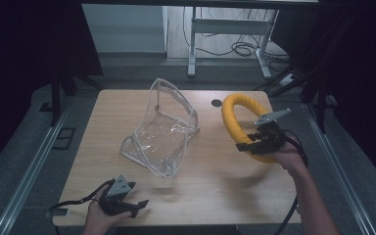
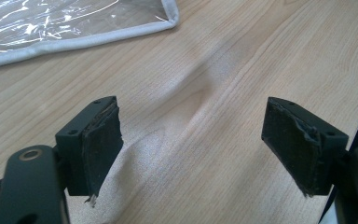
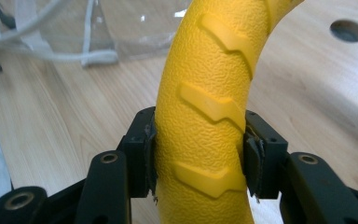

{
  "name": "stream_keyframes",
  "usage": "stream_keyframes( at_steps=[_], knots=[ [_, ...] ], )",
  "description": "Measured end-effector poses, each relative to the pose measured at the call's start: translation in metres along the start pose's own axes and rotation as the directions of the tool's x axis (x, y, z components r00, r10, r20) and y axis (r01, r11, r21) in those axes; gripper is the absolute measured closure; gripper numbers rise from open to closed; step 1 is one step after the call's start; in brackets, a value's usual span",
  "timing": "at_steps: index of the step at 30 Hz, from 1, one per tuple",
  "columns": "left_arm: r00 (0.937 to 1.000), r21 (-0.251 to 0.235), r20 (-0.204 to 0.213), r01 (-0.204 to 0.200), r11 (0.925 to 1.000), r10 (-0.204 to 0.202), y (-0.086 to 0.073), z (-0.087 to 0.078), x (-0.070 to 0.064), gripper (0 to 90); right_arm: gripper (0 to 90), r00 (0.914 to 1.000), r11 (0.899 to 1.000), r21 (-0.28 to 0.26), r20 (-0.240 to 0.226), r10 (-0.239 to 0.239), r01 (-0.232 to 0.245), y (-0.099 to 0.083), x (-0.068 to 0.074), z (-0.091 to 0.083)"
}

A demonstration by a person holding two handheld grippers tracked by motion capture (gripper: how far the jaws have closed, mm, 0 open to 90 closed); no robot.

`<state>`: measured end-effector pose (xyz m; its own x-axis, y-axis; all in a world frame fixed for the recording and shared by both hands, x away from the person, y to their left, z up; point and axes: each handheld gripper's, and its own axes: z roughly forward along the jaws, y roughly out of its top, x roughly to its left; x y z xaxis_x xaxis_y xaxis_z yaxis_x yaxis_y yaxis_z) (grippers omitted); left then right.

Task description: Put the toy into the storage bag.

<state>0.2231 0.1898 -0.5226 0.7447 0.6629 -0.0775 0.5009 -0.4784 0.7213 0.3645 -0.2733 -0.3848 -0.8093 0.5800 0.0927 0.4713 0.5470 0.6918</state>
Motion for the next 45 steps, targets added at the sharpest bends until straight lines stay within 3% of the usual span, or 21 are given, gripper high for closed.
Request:
stream_keyframes(
  at_steps=[9,14,21,34,40,43,44,45],
  knots=[
    [1.0000,0.002,-0.001,-0.001,1.0000,0.001,0.000,0.000,0.000,19.8,52.7,0.9995,0.997,-0.073,-0.029,0.015,-0.017,0.008,0.001,-0.001],
    [1.0000,0.006,0.001,-0.003,1.0000,0.003,-0.001,0.001,-0.001,19.8,52.7,0.9985,0.989,-0.146,-0.045,0.030,-0.037,0.013,0.003,-0.002],
    [1.0000,0.007,0.001,-0.003,1.0000,0.003,-0.001,0.002,-0.001,19.8,52.7,0.9975,0.980,-0.195,-0.058,0.041,-0.052,0.017,0.004,-0.004],
    [1.0000,0.005,0.001,-0.002,1.0000,0.002,-0.001,0.001,-0.001,19.8,52.6,0.9934,0.948,-0.306,-0.098,0.059,-0.087,0.018,0.008,-0.007],
    [1.0000,0.002,0.003,0.000,1.0000,0.000,-0.001,0.002,-0.001,19.8,52.6,0.9921,0.943,-0.322,-0.114,0.053,-0.087,0.021,0.014,-0.007],
    [1.0000,0.002,0.002,-0.001,1.0000,0.001,-0.001,0.002,-0.001,19.8,52.5,0.9889,0.930,-0.354,-0.139,0.052,-0.099,0.023,0.018,-0.006],
    [1.0000,0.001,0.003,0.000,1.0000,0.000,-0.001,0.002,-0.001,19.8,52.5,0.9889,0.930,-0.354,-0.139,0.052,-0.099,0.023,0.018,-0.006],
    [1.0000,0.001,0.003,0.000,1.0000,0.000,-0.001,0.002,-0.001,19.7,52.5,0.9870,0.922,-0.370,-0.150,0.058,-0.110,0.024,0.020,-0.006]
  ],
)
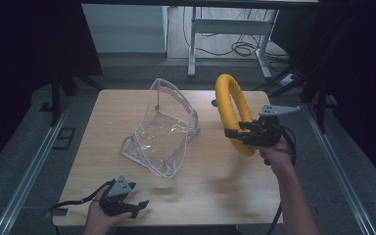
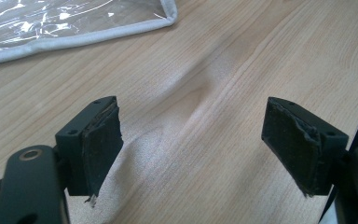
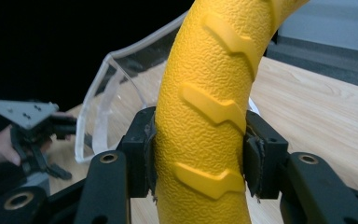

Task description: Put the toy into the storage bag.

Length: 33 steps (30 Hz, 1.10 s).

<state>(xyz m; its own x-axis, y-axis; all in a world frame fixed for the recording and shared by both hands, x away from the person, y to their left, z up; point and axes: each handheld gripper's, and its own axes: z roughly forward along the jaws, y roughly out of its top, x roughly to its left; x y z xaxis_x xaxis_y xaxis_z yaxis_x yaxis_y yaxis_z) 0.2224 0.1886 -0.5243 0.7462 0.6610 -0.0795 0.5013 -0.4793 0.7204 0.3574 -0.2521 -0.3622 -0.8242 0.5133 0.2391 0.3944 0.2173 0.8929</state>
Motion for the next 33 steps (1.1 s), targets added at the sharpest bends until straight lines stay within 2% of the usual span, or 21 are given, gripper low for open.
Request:
stream_keyframes(
  at_steps=[10,15,24,33],
  knots=[
    [1.0000,0.002,0.000,-0.003,1.0000,0.003,0.000,0.000,0.000,19.7,52.4,0.9986,0.997,-0.072,-0.049,0.021,-0.025,0.000,0.010,0.010],
    [1.0000,0.008,0.002,-0.007,0.9999,0.007,-0.001,0.001,-0.001,19.7,52.4,0.9980,0.993,-0.110,-0.050,0.038,-0.043,0.000,0.013,0.013],
    [1.0000,0.009,0.005,-0.009,0.9999,0.009,-0.001,0.002,-0.001,19.7,52.3,0.9975,0.990,-0.134,-0.051,0.048,-0.054,0.001,0.016,0.016],
    [0.9999,0.012,0.006,-0.010,0.9999,0.010,-0.001,0.003,-0.001,19.7,52.2,0.9962,0.979,-0.191,-0.067,0.056,-0.068,0.004,0.025,0.021]
  ],
)
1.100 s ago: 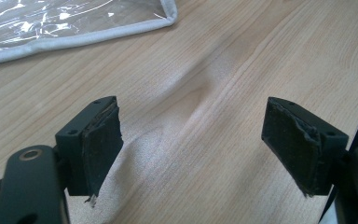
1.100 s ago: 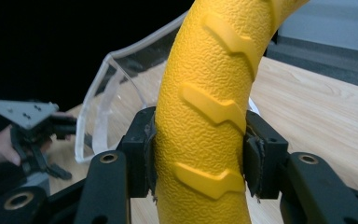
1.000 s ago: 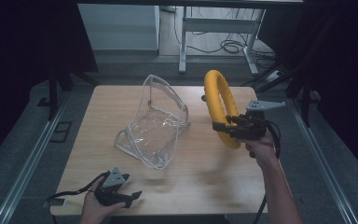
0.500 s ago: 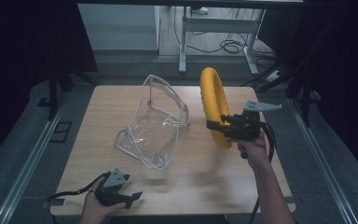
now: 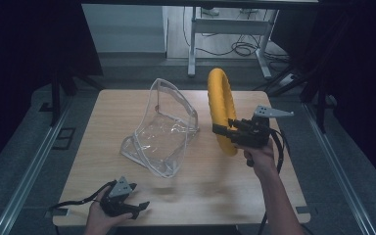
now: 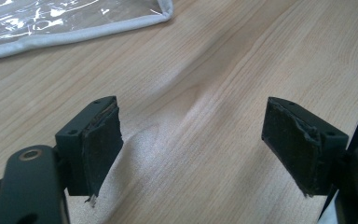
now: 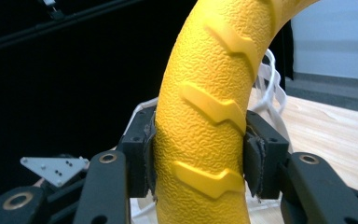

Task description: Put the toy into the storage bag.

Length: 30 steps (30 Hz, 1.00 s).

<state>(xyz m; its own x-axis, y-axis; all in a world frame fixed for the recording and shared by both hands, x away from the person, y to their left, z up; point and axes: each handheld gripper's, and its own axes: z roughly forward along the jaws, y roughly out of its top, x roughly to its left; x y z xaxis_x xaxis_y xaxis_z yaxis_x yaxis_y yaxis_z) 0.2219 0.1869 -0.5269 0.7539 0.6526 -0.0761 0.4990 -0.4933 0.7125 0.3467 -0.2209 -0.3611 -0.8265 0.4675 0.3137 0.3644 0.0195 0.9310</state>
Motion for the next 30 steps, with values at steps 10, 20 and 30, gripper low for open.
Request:
stream_keyframes(
  at_steps=[10,20,30],
  knots=[
    [1.0000,0.002,0.001,-0.002,1.0000,0.002,0.000,0.000,0.000,19.7,52.2,0.9996,0.998,-0.057,-0.027,0.012,-0.014,0.004,0.010,0.008],
    [1.0000,0.003,0.005,-0.006,1.0000,0.006,-0.001,0.001,-0.001,19.7,52.1,0.9986,0.994,-0.107,-0.050,0.014,-0.019,0.006,0.017,0.013],
    [0.9999,0.004,0.010,-0.003,1.0000,0.003,-0.001,0.001,-0.001,19.6,52.0,0.9979,0.990,-0.139,-0.063,0.014,-0.022,0.009,0.022,0.015]
  ],
)
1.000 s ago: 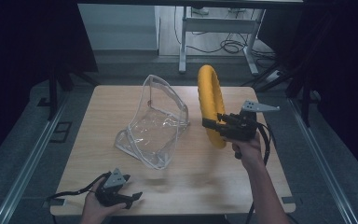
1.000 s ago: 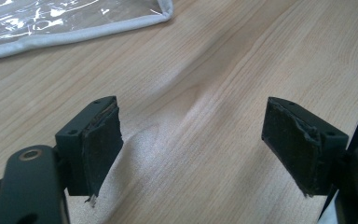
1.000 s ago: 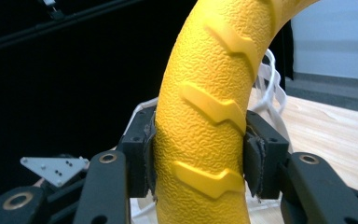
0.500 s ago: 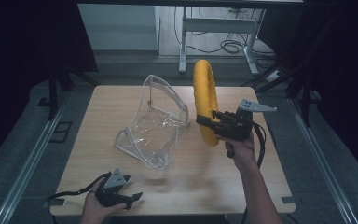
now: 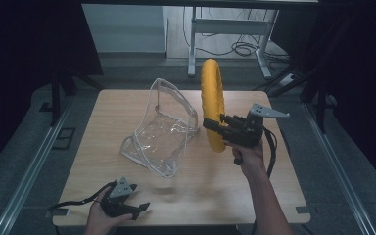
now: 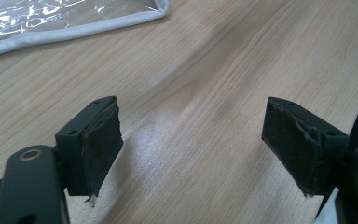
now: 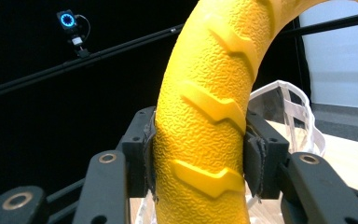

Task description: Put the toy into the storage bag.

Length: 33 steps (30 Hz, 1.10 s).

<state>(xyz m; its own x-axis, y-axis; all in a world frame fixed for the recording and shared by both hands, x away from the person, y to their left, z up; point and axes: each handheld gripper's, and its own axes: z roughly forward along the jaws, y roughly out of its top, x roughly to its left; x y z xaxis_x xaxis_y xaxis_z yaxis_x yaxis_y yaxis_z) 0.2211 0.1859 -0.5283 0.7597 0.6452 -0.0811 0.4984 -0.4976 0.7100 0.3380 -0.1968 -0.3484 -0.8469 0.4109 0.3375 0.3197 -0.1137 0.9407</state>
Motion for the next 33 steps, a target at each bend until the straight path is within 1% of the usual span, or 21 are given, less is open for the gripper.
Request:
stream_keyframes(
  at_steps=[5,6,8,14,21,27,30,32,33],
  knots=[
    [1.0000,-0.001,0.001,0.001,1.0000,-0.001,0.000,0.000,0.000,19.6,52.0,0.9999,1.000,-0.019,-0.011,-0.001,0.001,0.003,0.005,0.000],
    [1.0000,-0.001,0.000,0.001,1.0000,-0.001,0.000,0.000,0.000,19.6,52.0,0.9999,0.999,-0.034,-0.013,-0.008,0.007,0.005,0.007,0.001],
    [1.0000,0.000,0.001,0.001,1.0000,-0.001,0.000,0.000,0.000,19.6,51.9,0.9999,0.999,-0.042,-0.016,-0.005,0.005,0.006,0.010,0.001],
    [1.0000,0.000,0.002,0.000,1.0000,0.000,0.000,0.000,0.000,19.6,52.0,0.9993,0.997,-0.073,-0.027,-0.025,0.023,0.011,0.017,0.003],
    [1.0000,0.008,0.003,-0.002,1.0000,0.002,0.000,0.002,0.000,19.6,51.9,0.9985,0.995,-0.095,-0.038,-0.039,0.035,0.017,0.025,0.006],
    [1.0000,0.008,0.007,0.001,1.0000,-0.001,0.000,0.002,-0.001,19.6,51.9,0.9983,0.990,-0.137,-0.043,-0.040,0.034,0.021,0.030,0.008],
    [1.0000,0.009,0.006,-0.002,1.0000,0.002,-0.001,0.002,-0.001,19.6,51.9,0.9975,0.984,-0.169,-0.044,-0.056,0.047,0.025,0.035,0.010],
    [1.0000,0.011,0.004,-0.004,0.9999,0.004,0.000,0.001,0.000,19.6,51.8,0.9973,0.984,-0.173,-0.046,-0.057,0.049,0.026,0.037,0.010],
    [1.0000,0.011,0.006,-0.002,0.9999,0.002,0.000,0.001,0.000,19.5,51.8,0.9965,0.980,-0.190,-0.055,-0.063,0.051,0.028,0.041,0.011]
  ],
)
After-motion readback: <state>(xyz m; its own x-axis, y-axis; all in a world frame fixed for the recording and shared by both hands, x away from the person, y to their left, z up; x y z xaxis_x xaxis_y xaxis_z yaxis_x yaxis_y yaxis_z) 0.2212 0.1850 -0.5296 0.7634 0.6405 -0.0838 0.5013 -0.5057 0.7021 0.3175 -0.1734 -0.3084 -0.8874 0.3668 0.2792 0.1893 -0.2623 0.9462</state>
